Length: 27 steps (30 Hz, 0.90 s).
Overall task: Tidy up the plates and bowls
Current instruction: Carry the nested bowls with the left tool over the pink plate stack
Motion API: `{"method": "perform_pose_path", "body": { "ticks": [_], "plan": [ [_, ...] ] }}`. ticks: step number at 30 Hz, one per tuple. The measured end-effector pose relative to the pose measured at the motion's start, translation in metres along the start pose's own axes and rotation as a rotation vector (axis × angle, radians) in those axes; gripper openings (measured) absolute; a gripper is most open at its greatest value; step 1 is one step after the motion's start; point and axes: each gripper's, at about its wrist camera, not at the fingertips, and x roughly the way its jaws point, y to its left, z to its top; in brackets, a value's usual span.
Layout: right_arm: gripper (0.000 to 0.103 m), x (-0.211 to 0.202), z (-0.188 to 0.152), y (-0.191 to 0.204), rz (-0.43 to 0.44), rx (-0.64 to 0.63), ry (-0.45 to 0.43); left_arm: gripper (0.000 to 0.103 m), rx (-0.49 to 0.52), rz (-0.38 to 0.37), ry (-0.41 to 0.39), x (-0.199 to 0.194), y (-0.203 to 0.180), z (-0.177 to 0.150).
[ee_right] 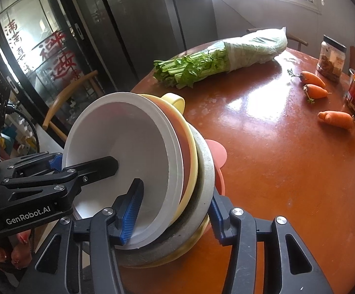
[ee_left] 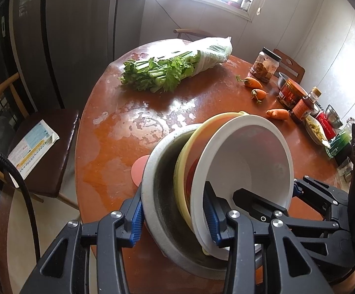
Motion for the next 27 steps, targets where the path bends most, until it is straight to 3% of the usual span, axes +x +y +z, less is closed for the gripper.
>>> {"method": "perform_pose_path", "body": {
  "ticks": [14,27],
  "plan": [
    [0.052,-0.0042,0.0015,-0.0023,-0.009,-0.003,-0.014,0.043,0.004,0.012,0.001,0.0042,0.0001,0.0015],
    [0.060,-0.0095,0.0045,-0.0013,-0.039,-0.012,-0.027,0.043,0.007,0.004,-0.008,-0.0028,-0.0005,0.0000]
  ]
}}
